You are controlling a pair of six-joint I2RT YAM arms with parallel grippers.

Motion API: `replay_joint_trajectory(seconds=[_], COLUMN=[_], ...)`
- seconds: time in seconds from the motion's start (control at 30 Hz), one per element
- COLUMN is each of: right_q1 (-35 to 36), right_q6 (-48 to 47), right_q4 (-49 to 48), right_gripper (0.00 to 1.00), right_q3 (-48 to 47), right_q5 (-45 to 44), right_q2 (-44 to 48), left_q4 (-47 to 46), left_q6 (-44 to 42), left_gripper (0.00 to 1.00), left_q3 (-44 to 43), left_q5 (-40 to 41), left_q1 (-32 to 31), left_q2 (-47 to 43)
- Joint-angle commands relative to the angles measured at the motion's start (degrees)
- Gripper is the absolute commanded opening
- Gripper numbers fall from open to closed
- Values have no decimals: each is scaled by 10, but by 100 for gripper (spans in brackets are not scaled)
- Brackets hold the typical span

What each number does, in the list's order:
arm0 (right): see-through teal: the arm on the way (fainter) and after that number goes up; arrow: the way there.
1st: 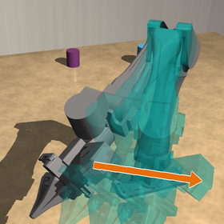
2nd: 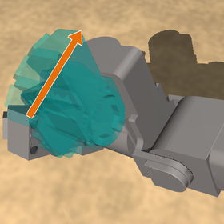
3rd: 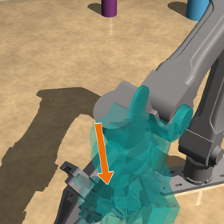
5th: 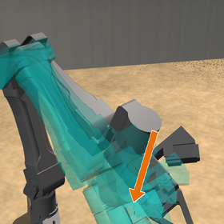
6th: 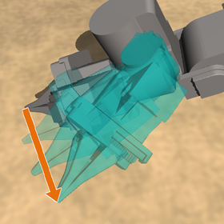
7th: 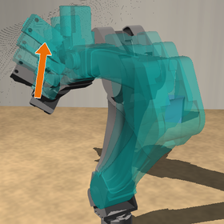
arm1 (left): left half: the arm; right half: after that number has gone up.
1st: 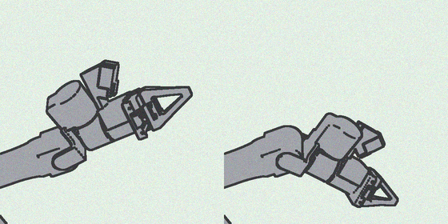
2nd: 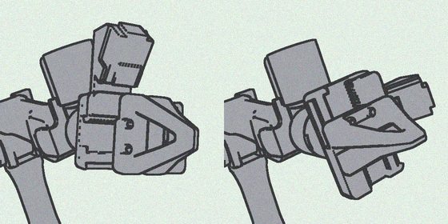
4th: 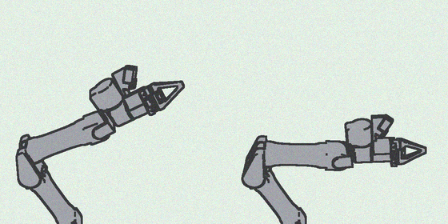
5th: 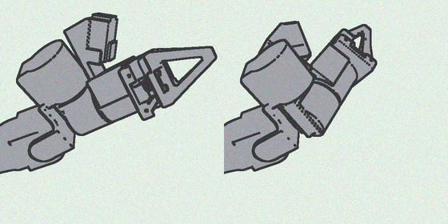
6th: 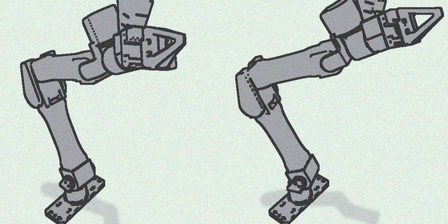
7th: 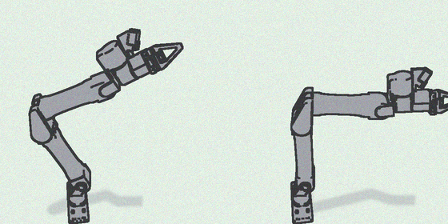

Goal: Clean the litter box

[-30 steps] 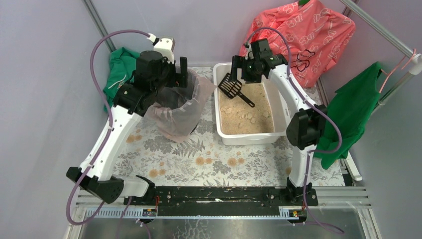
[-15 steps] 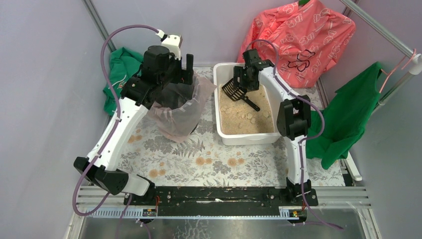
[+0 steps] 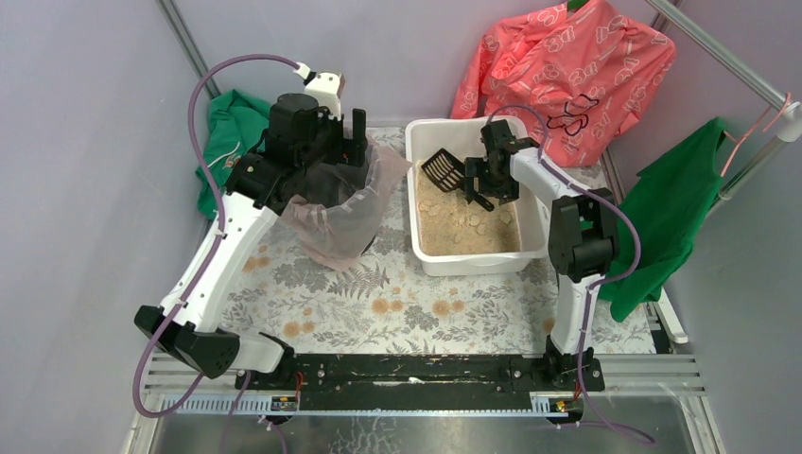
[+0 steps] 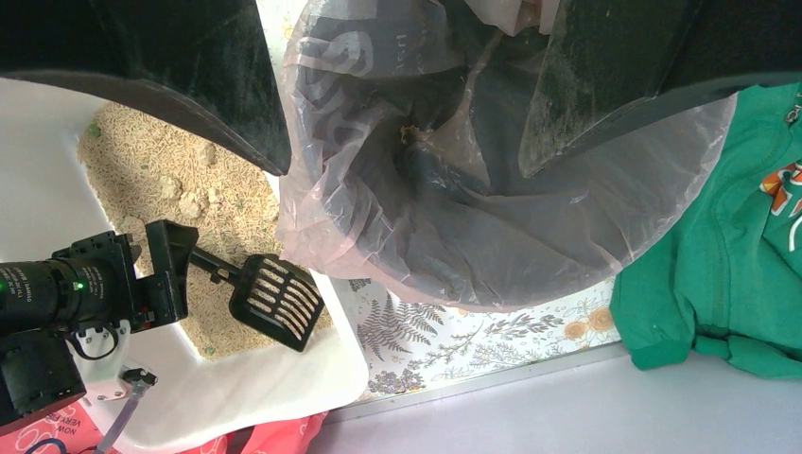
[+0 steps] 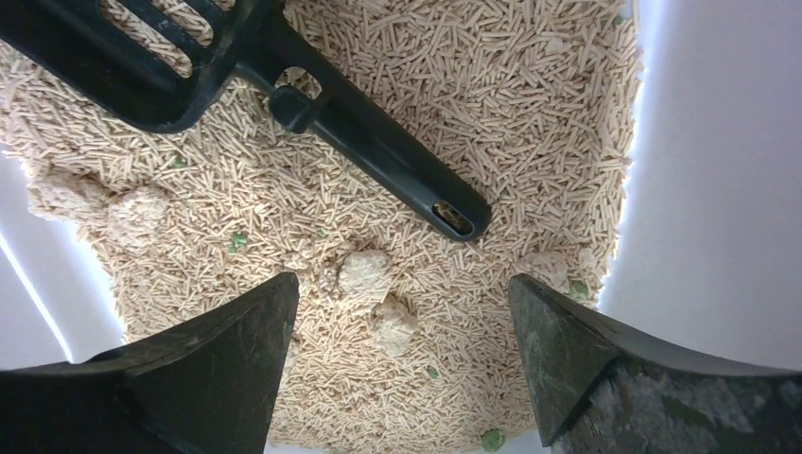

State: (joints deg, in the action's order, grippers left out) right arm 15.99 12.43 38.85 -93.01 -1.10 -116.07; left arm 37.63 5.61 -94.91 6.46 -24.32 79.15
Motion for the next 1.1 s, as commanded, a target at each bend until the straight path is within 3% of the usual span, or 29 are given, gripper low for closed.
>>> replay_joint_trajectory(seconds=[0.0,0.2,0.7,0.8,0.87,0.9,0.97,1.07], right_q1=[9,15,15,14,14,14,14,14], right_q6=[-45,-68,-118,-121,-119,-119,-120,-122], right_q4=[-6,0,2,4,2,0,-9,-27], right_gripper=[89,89,87,74,46,40,35,18], right_q3=[-13,-41,-117,-126,-126,-123,-112,-82], right_q5=[-45,-114,-74,-36,-12,1,25,38], right_q2=[13,-21,-113,-126,-129,-128,-123,-108], left_q4=[-41,-41,-33,-27,-27,-27,-28,-31], left_q6=[5,2,5,6,7,7,9,14], left_gripper=[99,99,99,99,99,99,99,99], left_q3=[9,10,10,2,1,2,2,-1], left_q5=[-16,-14,4,0,-1,-2,-7,-20], left_q1=[4,5,4,5,4,4,4,4], left_q2=[-13,-16,-8,-4,-4,-3,1,11])
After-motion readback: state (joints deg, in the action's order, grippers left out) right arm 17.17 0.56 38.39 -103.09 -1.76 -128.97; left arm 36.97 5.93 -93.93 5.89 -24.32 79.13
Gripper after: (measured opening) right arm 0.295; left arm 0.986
